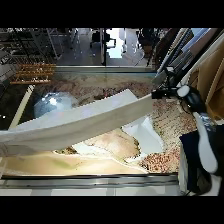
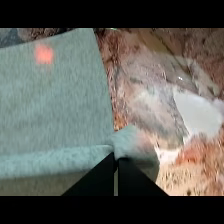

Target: Fold the clothes and pants, and hang the long-sleeved shirts on hangers.

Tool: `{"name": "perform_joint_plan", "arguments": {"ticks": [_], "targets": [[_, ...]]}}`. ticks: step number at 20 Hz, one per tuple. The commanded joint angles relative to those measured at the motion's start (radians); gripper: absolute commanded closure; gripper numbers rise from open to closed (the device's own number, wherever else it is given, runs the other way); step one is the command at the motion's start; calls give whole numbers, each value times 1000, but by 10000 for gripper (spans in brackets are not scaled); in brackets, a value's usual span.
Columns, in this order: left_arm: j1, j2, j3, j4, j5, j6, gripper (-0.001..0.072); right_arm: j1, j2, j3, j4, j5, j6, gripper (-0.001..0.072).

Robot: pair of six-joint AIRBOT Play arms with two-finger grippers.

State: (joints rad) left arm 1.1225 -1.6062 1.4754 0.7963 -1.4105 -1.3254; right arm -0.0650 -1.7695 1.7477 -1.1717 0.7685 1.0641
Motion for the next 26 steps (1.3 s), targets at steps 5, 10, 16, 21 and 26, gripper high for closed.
{"name": "perform_joint_plan", "arguments": {"ticks": [5,10,16,21,26], "targets": [[-2,-100,1,-12,220,-90,650,53,-318,343,-11,-138,28,282],[39,-97,1,-95,126,-83,15,-33,-282,302,28,183,305,179],[40,-61,0,196,-156,-71,44,-213,-292,159,434,598,339,121],[-7,-6,-79,262,-155,-63,44,-153,-335,117,452,591,336,48],[-99,-6,-182,258,-41,-58,44,-82,-381,121,503,429,333,33]]}}
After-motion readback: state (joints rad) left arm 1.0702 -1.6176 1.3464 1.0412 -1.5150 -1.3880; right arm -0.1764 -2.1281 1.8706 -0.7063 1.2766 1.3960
